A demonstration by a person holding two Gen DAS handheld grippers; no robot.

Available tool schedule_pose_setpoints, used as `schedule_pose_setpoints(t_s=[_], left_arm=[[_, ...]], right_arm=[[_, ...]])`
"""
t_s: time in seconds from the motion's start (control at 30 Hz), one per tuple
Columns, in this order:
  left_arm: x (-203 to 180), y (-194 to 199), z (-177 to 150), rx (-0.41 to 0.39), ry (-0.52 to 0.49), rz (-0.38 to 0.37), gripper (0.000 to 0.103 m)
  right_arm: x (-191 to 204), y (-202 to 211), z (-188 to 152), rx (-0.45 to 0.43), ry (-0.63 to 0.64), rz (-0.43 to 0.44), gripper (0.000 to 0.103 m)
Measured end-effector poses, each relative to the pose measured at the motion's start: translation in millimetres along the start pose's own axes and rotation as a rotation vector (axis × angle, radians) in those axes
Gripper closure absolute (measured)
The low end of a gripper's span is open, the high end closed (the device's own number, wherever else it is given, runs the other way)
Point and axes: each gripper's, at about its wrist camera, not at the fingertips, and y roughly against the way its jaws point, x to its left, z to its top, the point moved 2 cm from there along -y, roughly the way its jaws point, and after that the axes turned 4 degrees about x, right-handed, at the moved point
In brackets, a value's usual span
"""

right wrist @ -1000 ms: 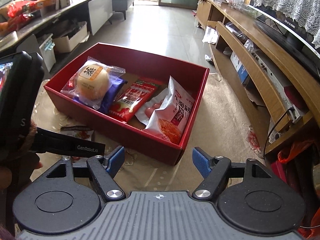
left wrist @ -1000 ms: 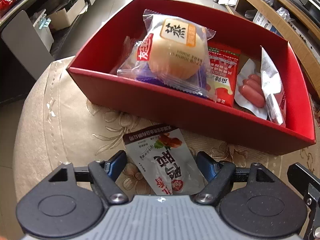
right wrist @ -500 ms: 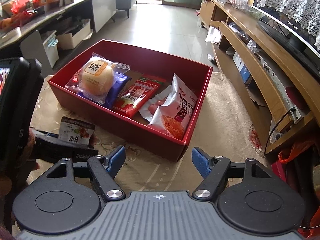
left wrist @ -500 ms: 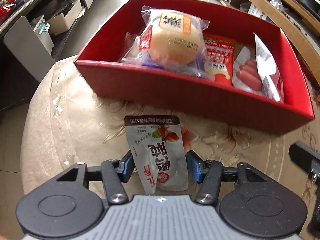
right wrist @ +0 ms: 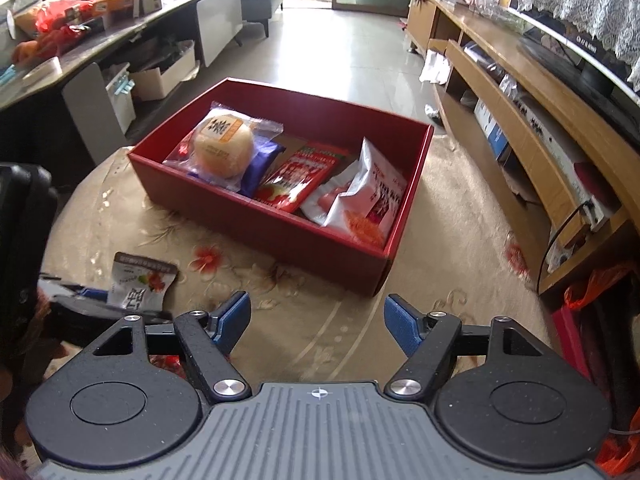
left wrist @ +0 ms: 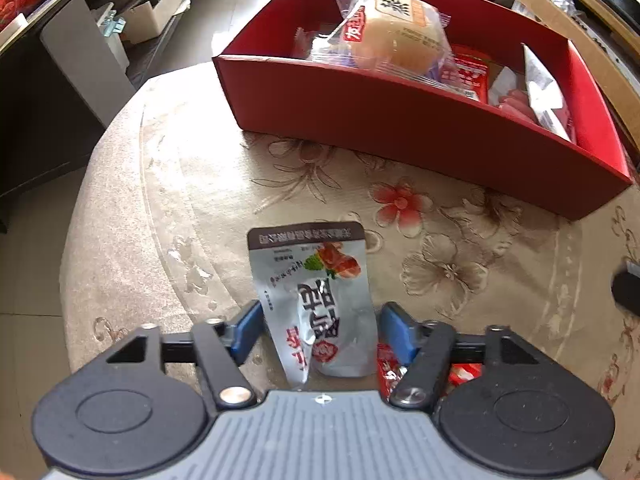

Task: Organize snacks
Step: 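Lift the white pouch with the left gripper while the right grasps the Kaprons biscuit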

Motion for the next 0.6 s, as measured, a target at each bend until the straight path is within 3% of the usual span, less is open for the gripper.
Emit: schedule_pose_setpoints(t_s=[0.13, 0.2, 0.4, 0.6], left_arm=[[-1, -4, 5, -0.014, 0.017, -0.003, 0.038], [-3, -2, 6, -0.025, 0.001, -0.001, 0.049], [7, 6, -1, -0.023, -0.017, 0.018, 0.053], [34, 21, -5, -0.041, 0.017, -0.026, 0.053]], right_arm=[[8, -1, -9, 0.028, 0.008, 0.015, 0.023], [15, 0, -15, 0.04, 0.019, 0.031, 0.022], [49, 5, -36, 0.075, 0.09, 0.069, 0.021], [92, 1, -58, 0.134, 0.129, 0.131, 0.021]])
